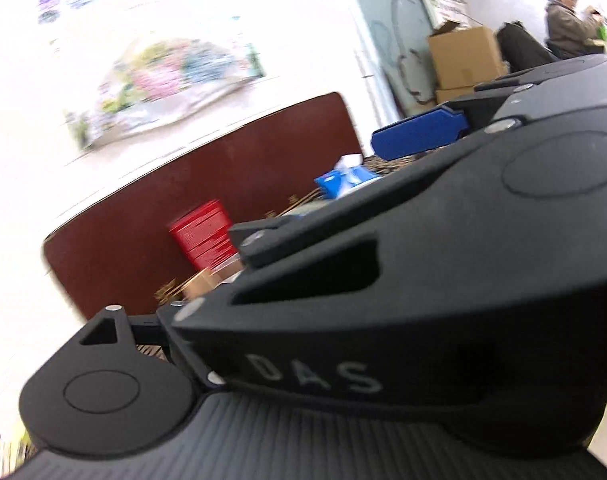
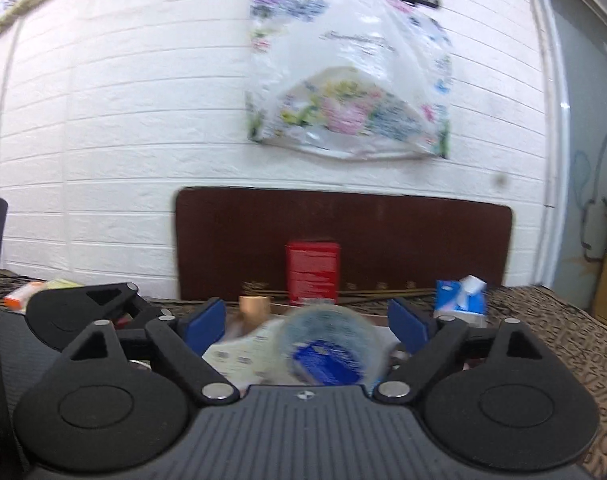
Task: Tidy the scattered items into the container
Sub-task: 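Open the right tool to drop the tape roll into the container, then move the right tool to the table and grasp the white toothpaste tube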
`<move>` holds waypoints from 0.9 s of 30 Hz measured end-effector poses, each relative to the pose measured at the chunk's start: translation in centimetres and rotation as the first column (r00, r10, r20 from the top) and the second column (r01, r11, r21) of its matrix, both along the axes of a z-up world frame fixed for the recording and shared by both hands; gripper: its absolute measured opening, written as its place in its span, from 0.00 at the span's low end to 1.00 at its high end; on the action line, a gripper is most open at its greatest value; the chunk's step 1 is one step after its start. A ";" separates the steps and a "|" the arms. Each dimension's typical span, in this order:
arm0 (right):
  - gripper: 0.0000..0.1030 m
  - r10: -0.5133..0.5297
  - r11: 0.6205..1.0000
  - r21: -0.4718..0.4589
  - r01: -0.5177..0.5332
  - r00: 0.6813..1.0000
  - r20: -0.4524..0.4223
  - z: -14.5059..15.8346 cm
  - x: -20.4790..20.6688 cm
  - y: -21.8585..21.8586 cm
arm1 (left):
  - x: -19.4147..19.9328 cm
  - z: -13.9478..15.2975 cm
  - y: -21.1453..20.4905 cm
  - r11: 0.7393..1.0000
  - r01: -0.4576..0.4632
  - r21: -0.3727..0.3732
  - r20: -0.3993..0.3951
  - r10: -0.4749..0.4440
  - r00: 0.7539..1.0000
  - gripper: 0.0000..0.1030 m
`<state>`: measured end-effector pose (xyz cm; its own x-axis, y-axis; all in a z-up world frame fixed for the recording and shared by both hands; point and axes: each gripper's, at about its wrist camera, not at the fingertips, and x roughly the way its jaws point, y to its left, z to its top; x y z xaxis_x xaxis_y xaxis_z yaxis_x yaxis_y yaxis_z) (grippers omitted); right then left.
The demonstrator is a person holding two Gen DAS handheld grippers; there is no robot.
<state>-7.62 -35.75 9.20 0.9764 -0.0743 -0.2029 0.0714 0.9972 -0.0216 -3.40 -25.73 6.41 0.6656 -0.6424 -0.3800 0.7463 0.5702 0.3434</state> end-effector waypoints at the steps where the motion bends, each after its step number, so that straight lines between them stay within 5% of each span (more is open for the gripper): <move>1: 0.88 0.028 1.000 -0.005 -0.028 1.000 0.004 0.0 0.1 1.2 | 0.0 -0.1 1.4 1.000 -0.024 -0.002 -0.003 0.024 1.000 0.83; 5: 0.89 0.152 0.988 -0.012 -0.151 0.988 0.014 -0.4 1.3 6.5 | 0.7 -0.8 7.7 0.987 -0.159 -0.010 -0.018 0.158 0.987 0.83; 9: 0.91 0.301 0.954 -0.003 -0.301 0.953 -0.022 -1.9 3.8 12.6 | 2.4 -2.8 13.9 0.949 -0.314 0.012 -0.061 0.314 0.947 0.84; 16: 0.92 0.565 0.823 0.034 -0.567 0.812 -0.148 -6.4 7.2 23.9 | 4.6 -8.4 24.5 0.834 -0.542 0.109 -0.149 0.552 0.820 0.84; 22: 0.95 0.672 0.733 0.068 -0.677 0.705 -0.227 -9.1 11.7 30.0 | 8.6 -11.9 30.2 0.708 -0.687 0.162 -0.169 0.706 0.688 0.88; 23: 0.95 0.684 0.721 0.073 -0.689 0.691 -0.235 -9.4 12.6 30.5 | 9.3 -12.2 30.8 0.696 -0.701 0.156 -0.170 0.718 0.675 0.98; 27: 0.95 0.722 0.683 0.107 -0.722 0.646 -0.248 -10.1 15.4 32.0 | 12.4 -12.4 33.1 0.671 -0.735 0.103 -0.227 0.735 0.639 1.00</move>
